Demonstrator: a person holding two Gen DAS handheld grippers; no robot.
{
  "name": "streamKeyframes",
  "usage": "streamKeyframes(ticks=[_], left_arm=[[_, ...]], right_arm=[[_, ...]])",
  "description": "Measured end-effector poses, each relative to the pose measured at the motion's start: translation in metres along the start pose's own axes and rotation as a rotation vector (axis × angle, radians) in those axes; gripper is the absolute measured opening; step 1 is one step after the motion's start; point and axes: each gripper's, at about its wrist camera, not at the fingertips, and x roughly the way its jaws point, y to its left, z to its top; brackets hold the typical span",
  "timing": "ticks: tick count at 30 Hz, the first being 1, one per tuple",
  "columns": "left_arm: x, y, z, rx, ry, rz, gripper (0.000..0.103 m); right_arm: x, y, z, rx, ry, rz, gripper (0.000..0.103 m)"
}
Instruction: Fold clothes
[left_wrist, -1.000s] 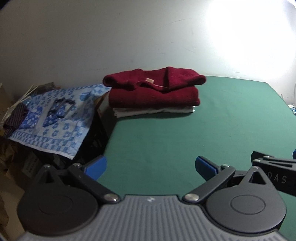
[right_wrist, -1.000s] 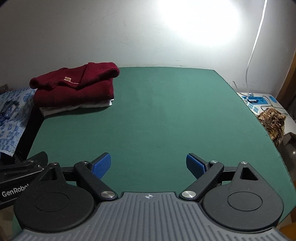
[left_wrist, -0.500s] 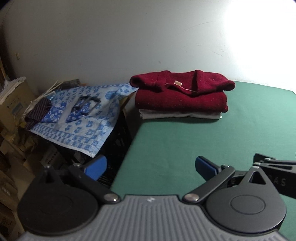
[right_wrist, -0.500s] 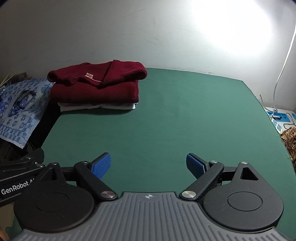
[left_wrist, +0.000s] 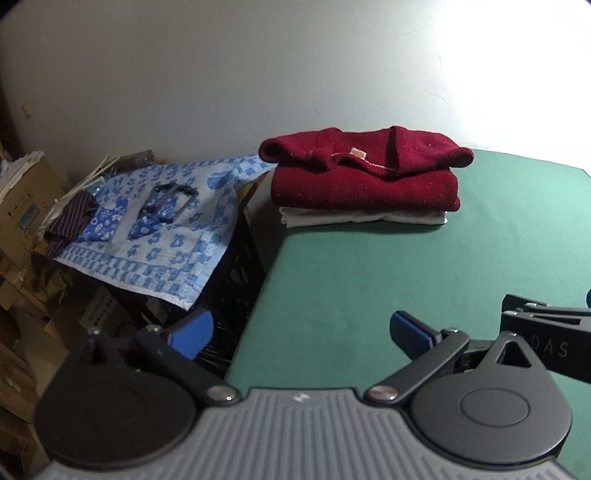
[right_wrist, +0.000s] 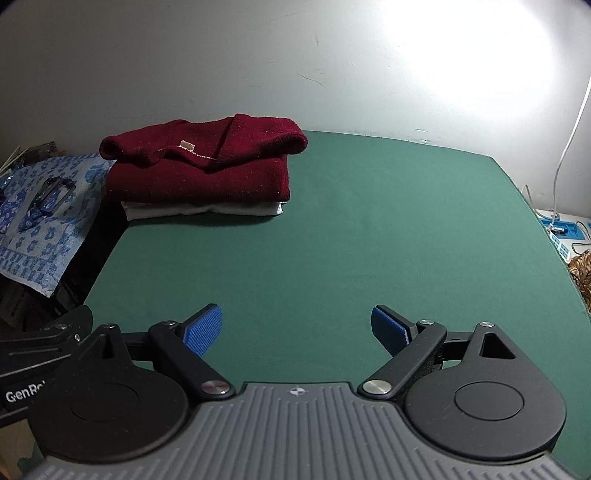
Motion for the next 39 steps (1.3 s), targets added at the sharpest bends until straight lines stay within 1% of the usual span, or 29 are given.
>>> streamKeyframes(ticks=[7, 17, 22, 39], left_arm=[[0.005, 0.011, -0.001, 0.001, 0.009, -0.024, 0.102], [0.018, 0.024, -0.001, -0.006, 0.028, -0.033, 0.102], [0.025, 0.027, -0.001, -0.014, 0.047, -0.028, 0.102], [0.032, 0.033, -0.003, -0.026, 0.046, -0.007, 0.102]], right_arm=[[0.001, 0.008, 0.000, 0.007, 0.000, -0.009, 0.090], [0.007, 0.021, 0.001, 0.005, 0.003, -0.016, 0.090], [0.010, 0.024, 0.002, 0.006, 0.010, -0.017, 0.090], [0.013, 0.034, 0.004, -0.022, 0.012, -0.020, 0.090]])
